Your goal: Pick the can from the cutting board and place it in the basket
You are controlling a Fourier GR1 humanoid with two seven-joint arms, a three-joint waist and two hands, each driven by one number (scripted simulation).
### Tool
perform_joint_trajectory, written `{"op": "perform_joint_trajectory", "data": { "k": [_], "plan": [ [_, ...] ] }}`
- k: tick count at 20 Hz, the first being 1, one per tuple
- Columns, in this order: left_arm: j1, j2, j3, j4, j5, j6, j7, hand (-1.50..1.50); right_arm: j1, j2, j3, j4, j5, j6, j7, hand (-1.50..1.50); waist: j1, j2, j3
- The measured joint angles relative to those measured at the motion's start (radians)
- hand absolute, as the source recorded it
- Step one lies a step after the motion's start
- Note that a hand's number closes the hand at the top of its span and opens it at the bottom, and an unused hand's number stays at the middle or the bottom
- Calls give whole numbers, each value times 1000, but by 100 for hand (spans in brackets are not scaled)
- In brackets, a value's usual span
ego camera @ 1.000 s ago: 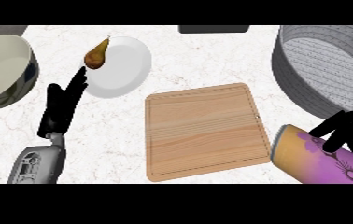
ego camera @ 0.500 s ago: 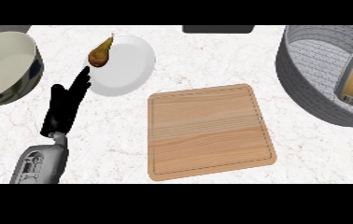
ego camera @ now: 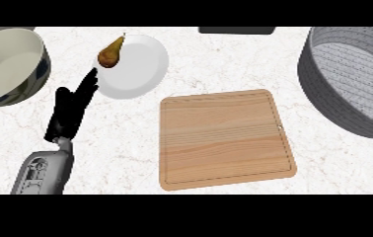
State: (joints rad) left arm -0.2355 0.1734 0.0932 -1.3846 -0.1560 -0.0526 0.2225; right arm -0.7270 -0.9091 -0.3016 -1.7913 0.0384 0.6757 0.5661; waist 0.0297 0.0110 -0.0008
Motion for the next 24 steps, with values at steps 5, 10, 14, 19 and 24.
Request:
{"op": "perform_joint_trajectory", "data": {
  "k": [5,10,14,19,24],
  "plan": [
    [-2,-9,-6,-1,-4,6,1,0,-13,-73,31,216,179,-14,-220,150,0,0,1],
    [-1,-14,-13,-20,-7,7,17,0,-29,-105,72,463,325,-98,-477,150,4,0,2],
    [-7,-8,-3,-7,-2,3,9,0,-42,-120,94,650,390,-152,-694,150,3,1,2],
    [-2,1,2,-14,4,-9,12,0,-94,-100,141,868,479,-229,-877,150,6,0,2],
    [-6,-5,1,4,-2,-4,2,0,-146,-55,185,1033,565,-302,-985,150,1,-1,2]
  ]
}}
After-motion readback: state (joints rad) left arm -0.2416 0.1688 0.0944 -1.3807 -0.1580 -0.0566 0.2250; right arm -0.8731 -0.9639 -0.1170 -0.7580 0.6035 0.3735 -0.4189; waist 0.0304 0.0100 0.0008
